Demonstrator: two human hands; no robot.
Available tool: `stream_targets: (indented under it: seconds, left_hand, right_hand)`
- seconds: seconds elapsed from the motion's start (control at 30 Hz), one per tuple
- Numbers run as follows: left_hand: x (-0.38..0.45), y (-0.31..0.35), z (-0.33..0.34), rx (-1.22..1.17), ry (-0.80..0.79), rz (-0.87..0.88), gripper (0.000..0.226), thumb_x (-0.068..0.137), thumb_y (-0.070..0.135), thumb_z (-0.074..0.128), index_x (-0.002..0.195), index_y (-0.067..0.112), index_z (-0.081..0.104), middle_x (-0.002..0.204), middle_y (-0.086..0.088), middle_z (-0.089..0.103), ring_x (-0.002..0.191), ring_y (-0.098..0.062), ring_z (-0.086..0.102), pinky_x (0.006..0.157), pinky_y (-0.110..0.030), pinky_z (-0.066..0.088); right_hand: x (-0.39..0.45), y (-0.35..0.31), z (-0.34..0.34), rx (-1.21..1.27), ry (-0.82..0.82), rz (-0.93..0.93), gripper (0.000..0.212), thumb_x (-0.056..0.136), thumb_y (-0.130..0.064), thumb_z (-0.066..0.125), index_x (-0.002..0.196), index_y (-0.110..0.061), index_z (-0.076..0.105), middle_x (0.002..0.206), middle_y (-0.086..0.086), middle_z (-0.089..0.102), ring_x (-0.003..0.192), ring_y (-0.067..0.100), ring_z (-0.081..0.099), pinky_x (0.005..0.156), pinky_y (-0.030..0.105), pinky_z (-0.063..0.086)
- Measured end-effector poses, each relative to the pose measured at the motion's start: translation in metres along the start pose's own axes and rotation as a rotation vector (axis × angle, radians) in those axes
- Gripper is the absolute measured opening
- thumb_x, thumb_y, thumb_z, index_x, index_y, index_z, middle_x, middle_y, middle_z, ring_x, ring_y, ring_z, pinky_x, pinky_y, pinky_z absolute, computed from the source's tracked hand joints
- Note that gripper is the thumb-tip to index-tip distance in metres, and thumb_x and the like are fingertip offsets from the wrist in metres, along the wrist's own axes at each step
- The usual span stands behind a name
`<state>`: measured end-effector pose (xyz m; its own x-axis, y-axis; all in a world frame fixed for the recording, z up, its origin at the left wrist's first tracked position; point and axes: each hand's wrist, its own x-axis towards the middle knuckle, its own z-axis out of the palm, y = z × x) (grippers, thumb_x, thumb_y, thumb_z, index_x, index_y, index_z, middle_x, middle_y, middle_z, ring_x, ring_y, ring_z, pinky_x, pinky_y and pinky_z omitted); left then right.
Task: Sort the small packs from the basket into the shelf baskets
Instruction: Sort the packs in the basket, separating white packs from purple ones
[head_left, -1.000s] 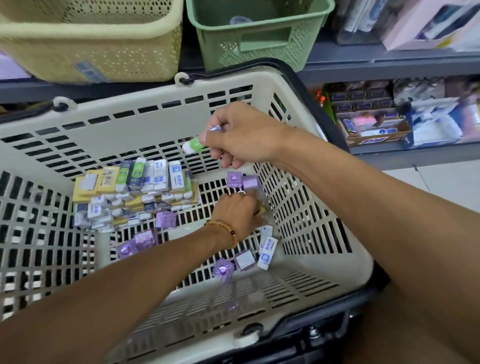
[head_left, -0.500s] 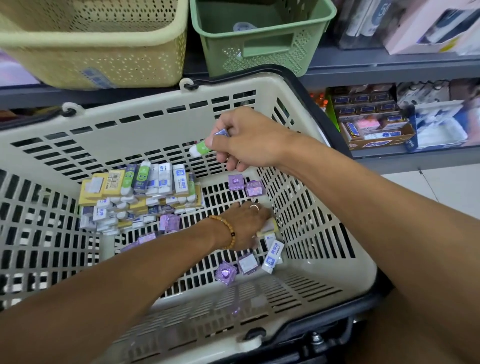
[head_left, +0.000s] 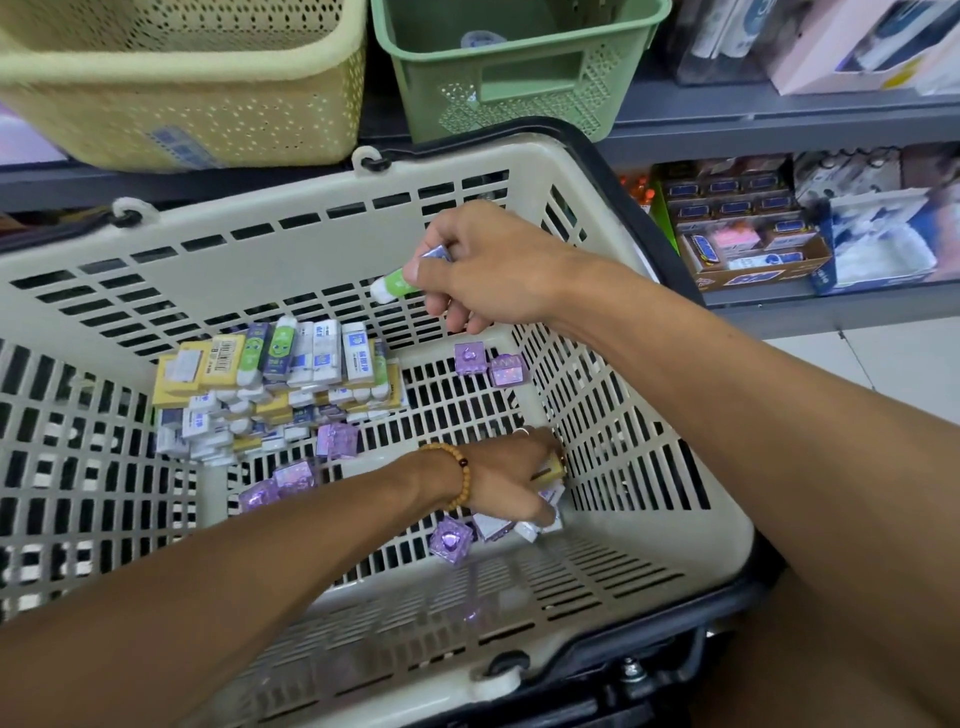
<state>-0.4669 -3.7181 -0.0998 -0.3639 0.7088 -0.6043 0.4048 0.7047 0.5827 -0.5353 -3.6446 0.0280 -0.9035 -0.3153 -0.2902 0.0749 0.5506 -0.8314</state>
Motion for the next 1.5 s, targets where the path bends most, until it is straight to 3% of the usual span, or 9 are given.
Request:
stream_targets:
  seconds: [0.33,0.5,0.57,0.63,0.77,1.03,1.17,1.37,1.5]
  left_hand:
    - [0.006,0.001,0.002,0.009,0.045,-0.040,0.063,0.072,0.026,0.083,0.125,0.015,0.053,0.131,-0.007,0.053,0.112,-0.024,0.053,0.081,-0.024,0.038]
    - [-0.002,-0.007,0.001,-0.180,0.053,-0.003,0.052,0.079,0.023,0.078,0.125,0.013,0.055,0.120,0.003,0.054,0.096,-0.015,0.055,0.074,-0.023,0.047]
    - [-0.011,-0.012,-0.002,-0.354,0.064,-0.019,0.053,0.082,0.019,0.075,0.129,0.011,0.053,0.132,0.003,0.054,0.084,-0.011,0.067,0.063,-0.012,0.051]
    - [-0.023,-0.018,-0.009,-0.555,0.086,-0.026,0.042,0.084,0.016,0.073,0.122,0.013,0.057,0.116,0.001,0.065,0.069,-0.006,0.070,0.058,-0.012,0.052]
    - [-0.057,-0.034,-0.019,-0.943,0.221,-0.050,0.019,0.082,0.004,0.071,0.094,0.014,0.061,0.084,-0.005,0.071,0.074,-0.020,0.070,0.071,-0.030,0.060]
    - [-0.165,-0.066,-0.023,-1.453,0.596,-0.258,0.044,0.075,0.002,0.073,0.116,0.001,0.058,0.089,-0.017,0.075,0.076,-0.024,0.072,0.066,-0.030,0.060]
    - [-0.209,-0.082,-0.026,-1.491,0.725,-0.313,0.078,0.063,0.008,0.076,0.134,-0.002,0.045,0.097,-0.018,0.074,0.078,-0.025,0.072,0.063,-0.028,0.058]
    - [-0.226,-0.092,-0.036,-1.570,0.863,-0.241,0.055,0.066,0.009,0.076,0.118,0.004,0.060,0.099,-0.013,0.075,0.077,-0.018,0.072,0.060,-0.023,0.055]
    - [-0.222,-0.095,-0.044,-1.667,0.888,-0.242,0.040,0.077,0.001,0.071,0.116,0.004,0.059,0.096,-0.014,0.075,0.077,-0.020,0.073,0.062,-0.027,0.060]
  right_hand:
    - [0.000,0.000,0.000,-0.005,-0.010,0.007,0.014,0.099,-0.025,0.054,0.101,-0.012,0.059,0.078,0.001,0.065,0.061,0.008,0.063,0.055,0.021,0.052]
    - [0.002,0.001,0.001,0.003,-0.010,0.017,0.015,0.097,-0.023,0.058,0.102,-0.010,0.061,0.079,0.002,0.066,0.060,0.007,0.062,0.055,0.019,0.053]
    - [0.003,0.002,0.001,0.004,-0.005,0.013,0.013,0.097,-0.021,0.058,0.100,-0.009,0.062,0.078,0.003,0.066,0.058,0.006,0.062,0.054,0.019,0.053]
    - [0.005,0.003,0.002,0.001,0.002,0.008,0.013,0.098,-0.018,0.054,0.100,-0.009,0.063,0.078,0.003,0.066,0.058,0.006,0.062,0.053,0.018,0.052]
    - [0.014,0.006,0.005,0.025,0.000,0.034,0.018,0.102,-0.016,0.047,0.109,-0.008,0.060,0.087,0.003,0.066,0.061,0.007,0.061,0.053,0.018,0.052]
    - [0.036,-0.002,0.023,0.090,-0.043,0.073,0.005,0.091,-0.015,0.068,0.088,-0.012,0.064,0.073,0.003,0.074,0.053,0.007,0.059,0.050,0.018,0.049]
    - [0.055,-0.011,0.056,0.036,-0.101,0.106,0.015,0.091,-0.016,0.068,0.076,-0.015,0.066,0.059,-0.003,0.066,0.046,0.004,0.053,0.046,0.017,0.046]
    - [0.069,-0.019,0.093,0.009,-0.159,0.181,0.010,0.093,-0.002,0.060,0.089,-0.007,0.067,0.077,0.008,0.068,0.060,0.011,0.062,0.055,0.018,0.052]
    - [0.055,-0.022,0.087,0.009,-0.064,0.072,0.015,0.097,-0.018,0.055,0.089,-0.019,0.068,0.085,0.003,0.070,0.063,0.008,0.062,0.059,0.021,0.050]
